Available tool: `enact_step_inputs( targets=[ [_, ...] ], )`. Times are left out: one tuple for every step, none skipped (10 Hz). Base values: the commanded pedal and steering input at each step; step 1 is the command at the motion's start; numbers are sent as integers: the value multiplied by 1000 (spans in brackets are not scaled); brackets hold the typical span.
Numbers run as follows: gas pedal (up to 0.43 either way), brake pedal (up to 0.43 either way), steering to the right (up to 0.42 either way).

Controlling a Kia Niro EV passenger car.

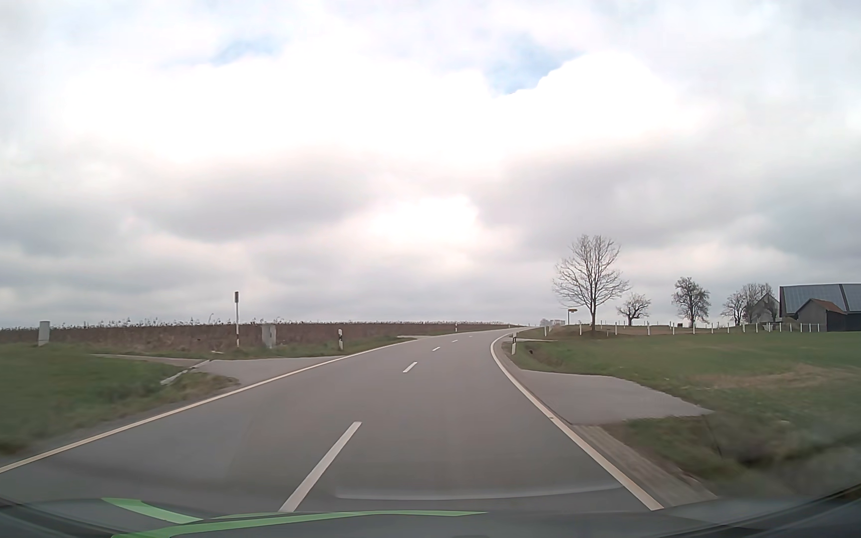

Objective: Follow the waypoints while adhering to traffic rules and regulations

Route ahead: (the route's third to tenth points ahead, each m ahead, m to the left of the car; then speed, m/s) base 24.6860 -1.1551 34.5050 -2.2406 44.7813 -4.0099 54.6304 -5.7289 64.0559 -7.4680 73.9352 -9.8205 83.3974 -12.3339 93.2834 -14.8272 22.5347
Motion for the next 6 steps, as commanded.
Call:
enact_step_inputs(
  targets=[
    [331,0,22],
    [331,0,22],
    [331,0,22],
    [331,0,22],
    [331,0,22],
    [331,0,22]
  ],
)
